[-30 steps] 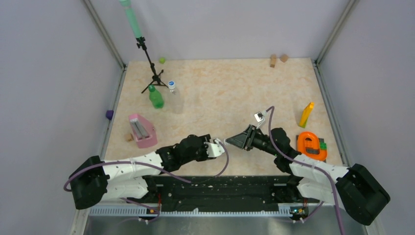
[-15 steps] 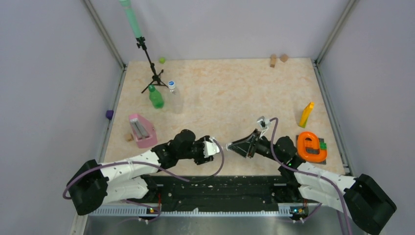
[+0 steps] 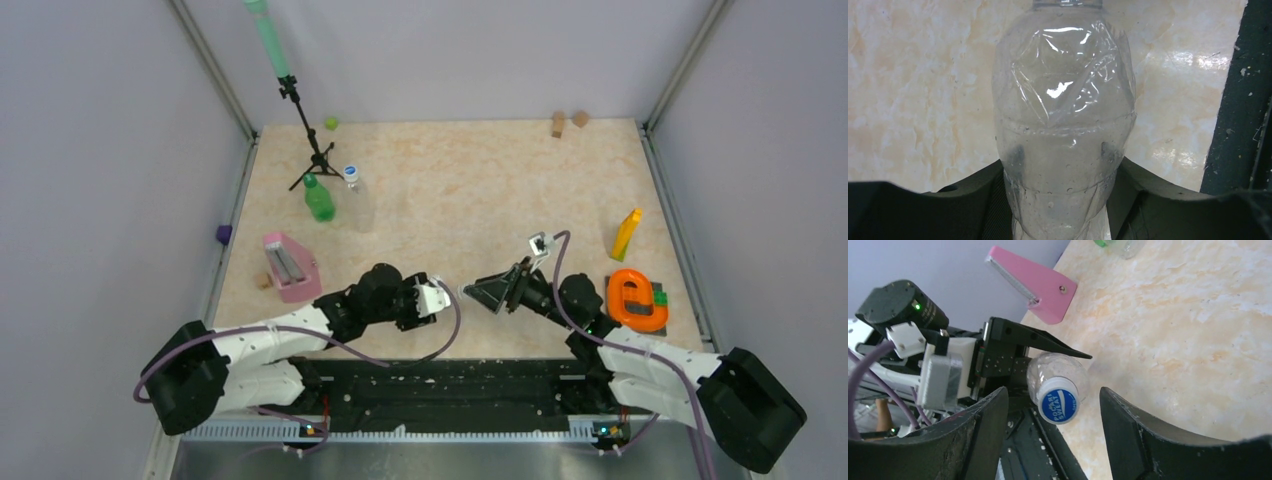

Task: Unscrew the bottle caps
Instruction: Unscrew the bottle cap from the plastic bottle.

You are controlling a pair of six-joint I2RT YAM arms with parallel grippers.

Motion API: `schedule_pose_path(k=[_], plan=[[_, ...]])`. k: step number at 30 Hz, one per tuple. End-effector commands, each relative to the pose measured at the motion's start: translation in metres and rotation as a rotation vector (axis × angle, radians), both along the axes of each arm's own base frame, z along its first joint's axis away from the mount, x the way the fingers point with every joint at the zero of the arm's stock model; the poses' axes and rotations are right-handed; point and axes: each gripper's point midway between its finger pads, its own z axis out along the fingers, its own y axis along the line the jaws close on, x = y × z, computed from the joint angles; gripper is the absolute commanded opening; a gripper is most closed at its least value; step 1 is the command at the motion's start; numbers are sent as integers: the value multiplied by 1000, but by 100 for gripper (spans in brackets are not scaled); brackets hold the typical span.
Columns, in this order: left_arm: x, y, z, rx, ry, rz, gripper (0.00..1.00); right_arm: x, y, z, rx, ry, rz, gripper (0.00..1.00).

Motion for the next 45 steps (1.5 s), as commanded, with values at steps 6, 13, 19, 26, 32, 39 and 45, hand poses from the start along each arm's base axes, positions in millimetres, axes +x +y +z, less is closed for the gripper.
schedule_pose_path(k=[6, 13, 19, 26, 32, 39, 45], plan=[[26, -2, 21, 5, -134, 96, 0, 16, 9, 14, 43, 160, -37, 65], [25, -3, 24, 1, -183, 104, 0, 16, 16, 9, 56, 201, -12, 58], [23, -1, 25, 5, -188, 108, 0, 18, 17, 4, 51, 212, -17, 49], [21, 1, 27, -6, -198, 104, 0, 17, 14, 0, 35, 204, -26, 45], [21, 0, 22, 6, -192, 98, 0, 20, 7, 1, 39, 194, -70, 54], [20, -3, 18, 18, -175, 89, 0, 21, 5, -1, 43, 199, -85, 44], [21, -2, 19, 15, -176, 100, 0, 18, 8, -3, 32, 198, -56, 37]])
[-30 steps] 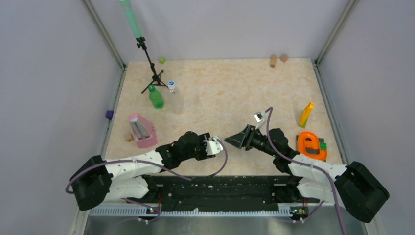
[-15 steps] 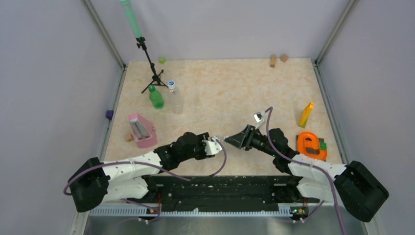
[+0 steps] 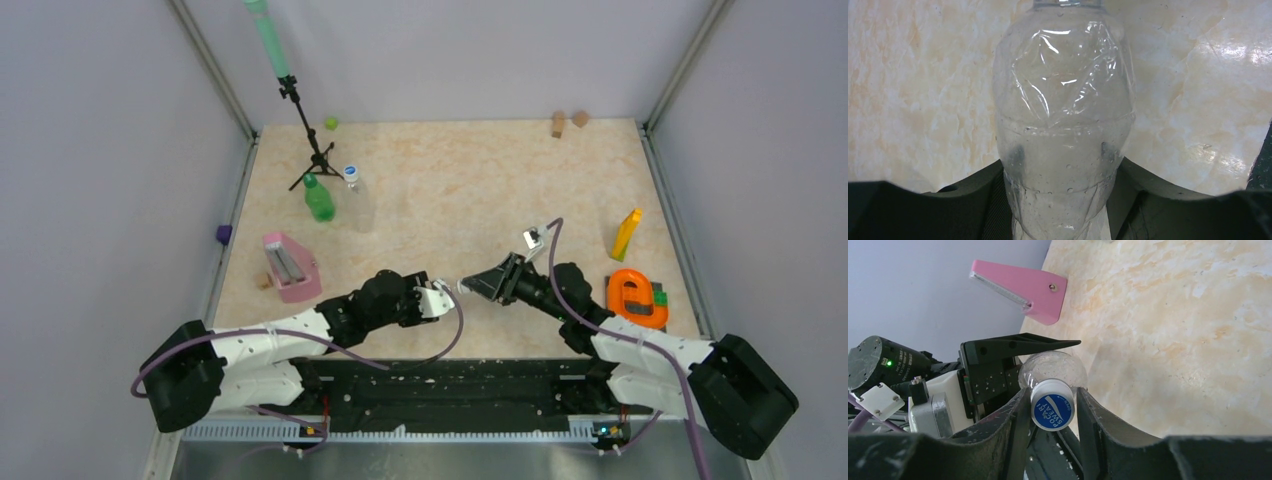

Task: Unscrew the bottle caps
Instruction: Unscrew the bottle cap from the plastic bottle.

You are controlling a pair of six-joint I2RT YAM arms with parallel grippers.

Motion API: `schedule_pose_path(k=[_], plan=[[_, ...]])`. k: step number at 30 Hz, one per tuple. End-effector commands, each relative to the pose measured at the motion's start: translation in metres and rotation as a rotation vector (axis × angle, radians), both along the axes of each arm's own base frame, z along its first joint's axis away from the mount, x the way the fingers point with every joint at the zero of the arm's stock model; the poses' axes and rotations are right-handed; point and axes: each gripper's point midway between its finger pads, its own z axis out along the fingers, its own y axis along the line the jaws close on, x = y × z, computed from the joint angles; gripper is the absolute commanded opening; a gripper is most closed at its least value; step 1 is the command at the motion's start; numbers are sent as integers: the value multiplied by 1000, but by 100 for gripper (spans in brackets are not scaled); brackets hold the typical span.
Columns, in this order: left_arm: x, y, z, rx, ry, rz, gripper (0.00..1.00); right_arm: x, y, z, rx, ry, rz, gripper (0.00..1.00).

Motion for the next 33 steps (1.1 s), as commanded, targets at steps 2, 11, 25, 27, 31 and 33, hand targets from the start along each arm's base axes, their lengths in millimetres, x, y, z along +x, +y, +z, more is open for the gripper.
schedule_pose_path(k=[2, 11, 25, 27, 31, 33], plan=[[4, -8, 13, -51, -28, 2, 0, 0, 2, 4, -1, -32, 23, 35], [-6, -19, 32, -171, -30, -48, 0, -7, 2, -3, -63, -103, 81, 24], [-29, -34, 60, -315, 141, -170, 0, -24, -3, -11, -93, -249, 152, 34], [-28, -34, 59, -316, 233, -176, 0, -22, -6, -17, -118, -241, 135, 34], [-32, -39, 59, -332, 341, -239, 0, -17, -11, -28, -166, -235, 106, 35], [-37, -43, 60, -337, 378, -283, 0, -19, -12, -27, -168, -257, 113, 37]])
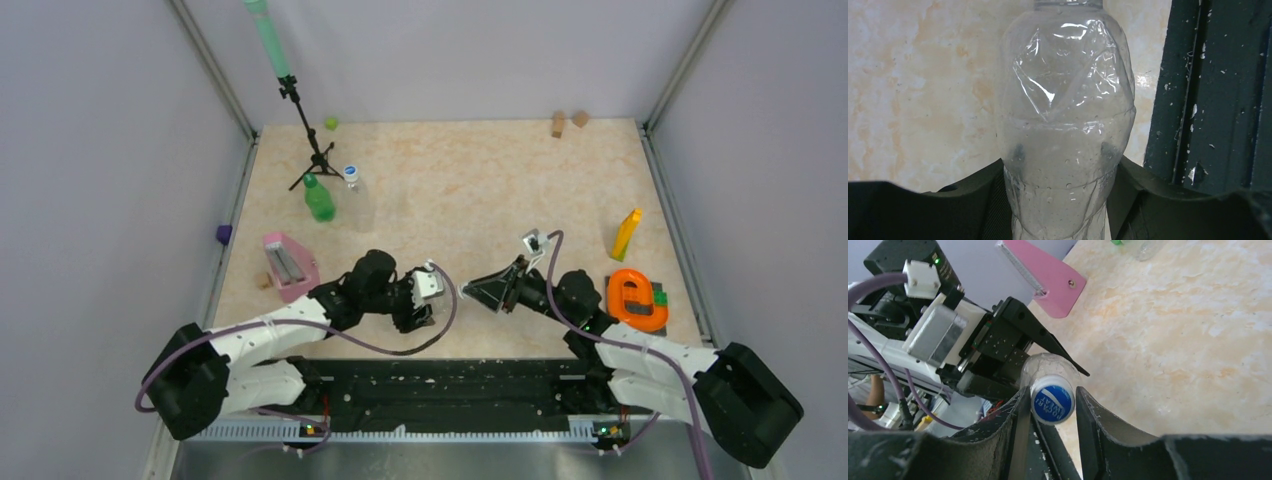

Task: Unscrew the bottle caps
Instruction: Unscrew the bottle cap from the plastic bottle.

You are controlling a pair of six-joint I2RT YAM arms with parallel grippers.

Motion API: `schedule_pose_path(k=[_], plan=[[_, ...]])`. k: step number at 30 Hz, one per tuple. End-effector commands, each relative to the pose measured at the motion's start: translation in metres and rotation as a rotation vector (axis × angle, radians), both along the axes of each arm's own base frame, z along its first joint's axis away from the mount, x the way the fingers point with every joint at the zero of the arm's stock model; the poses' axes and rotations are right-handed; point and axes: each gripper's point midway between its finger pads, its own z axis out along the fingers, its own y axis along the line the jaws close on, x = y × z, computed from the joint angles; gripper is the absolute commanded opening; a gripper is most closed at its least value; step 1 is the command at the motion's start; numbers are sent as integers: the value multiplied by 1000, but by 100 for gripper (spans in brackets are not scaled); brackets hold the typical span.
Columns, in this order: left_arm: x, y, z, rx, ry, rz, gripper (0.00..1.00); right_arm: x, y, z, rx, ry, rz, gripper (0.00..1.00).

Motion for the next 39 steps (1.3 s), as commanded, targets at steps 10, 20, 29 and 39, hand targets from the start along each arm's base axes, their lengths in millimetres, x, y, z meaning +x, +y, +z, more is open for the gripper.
schedule_pose_path(k=[10, 20, 29, 39], plan=[[32, -21, 22, -19, 30, 41, 0, 11, -20, -19, -77, 10, -125, 57], [42, -11, 30, -6, -68, 136, 0, 8, -30, 12, 48, 26, -177, 58], [40, -10, 21, 61, -149, 147, 0, 14, -39, 23, 126, 129, -262, 58], [37, -12, 16, 103, -179, 135, 0, 20, -26, 9, 112, 213, -230, 60]])
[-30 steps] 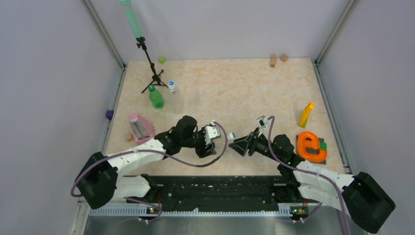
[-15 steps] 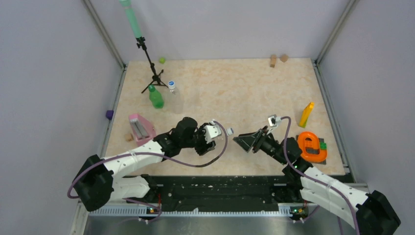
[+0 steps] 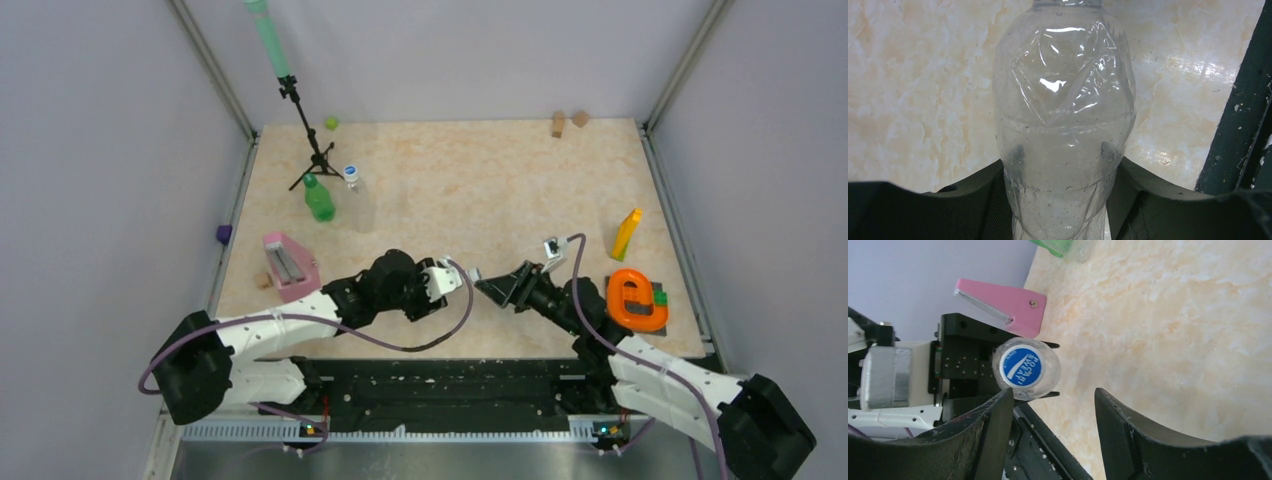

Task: Unscrew the bottle caps
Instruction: Unscrew the bottle cap from the plastic bottle.

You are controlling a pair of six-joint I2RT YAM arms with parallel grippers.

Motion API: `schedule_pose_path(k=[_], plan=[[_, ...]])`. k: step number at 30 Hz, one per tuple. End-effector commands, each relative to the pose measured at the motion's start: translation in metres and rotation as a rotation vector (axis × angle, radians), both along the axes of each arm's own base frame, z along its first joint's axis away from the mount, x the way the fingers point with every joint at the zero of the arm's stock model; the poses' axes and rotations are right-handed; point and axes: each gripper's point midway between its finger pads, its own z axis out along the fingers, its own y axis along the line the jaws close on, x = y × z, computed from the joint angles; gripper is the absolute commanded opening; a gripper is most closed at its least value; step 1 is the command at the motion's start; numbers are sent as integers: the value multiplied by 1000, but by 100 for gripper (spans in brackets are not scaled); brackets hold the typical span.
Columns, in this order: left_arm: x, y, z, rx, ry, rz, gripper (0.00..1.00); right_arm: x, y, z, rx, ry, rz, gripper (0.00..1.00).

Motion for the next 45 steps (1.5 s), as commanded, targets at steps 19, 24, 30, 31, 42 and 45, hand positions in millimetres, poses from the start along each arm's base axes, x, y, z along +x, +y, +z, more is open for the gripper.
schedule_pose_path(k=[19, 24, 30, 31, 42, 45], plan=[[3, 1, 11, -23, -59, 10, 0, 21, -3, -6, 36, 63, -76, 55], [5, 2, 9, -15, -62, 20, 0, 18, -2, -9, 5, 48, -53, 53], [5, 4, -2, 25, -66, 4, 0, 11, 3, 13, 91, -7, -5, 53], [7, 5, -4, 47, -81, 12, 0, 9, 4, 19, 113, -19, 3, 54], [10, -2, -12, 154, -184, 8, 0, 11, 6, 18, 111, 27, 2, 59], [12, -3, -6, 137, -200, 21, 0, 14, 7, 11, 77, 49, -7, 59]])
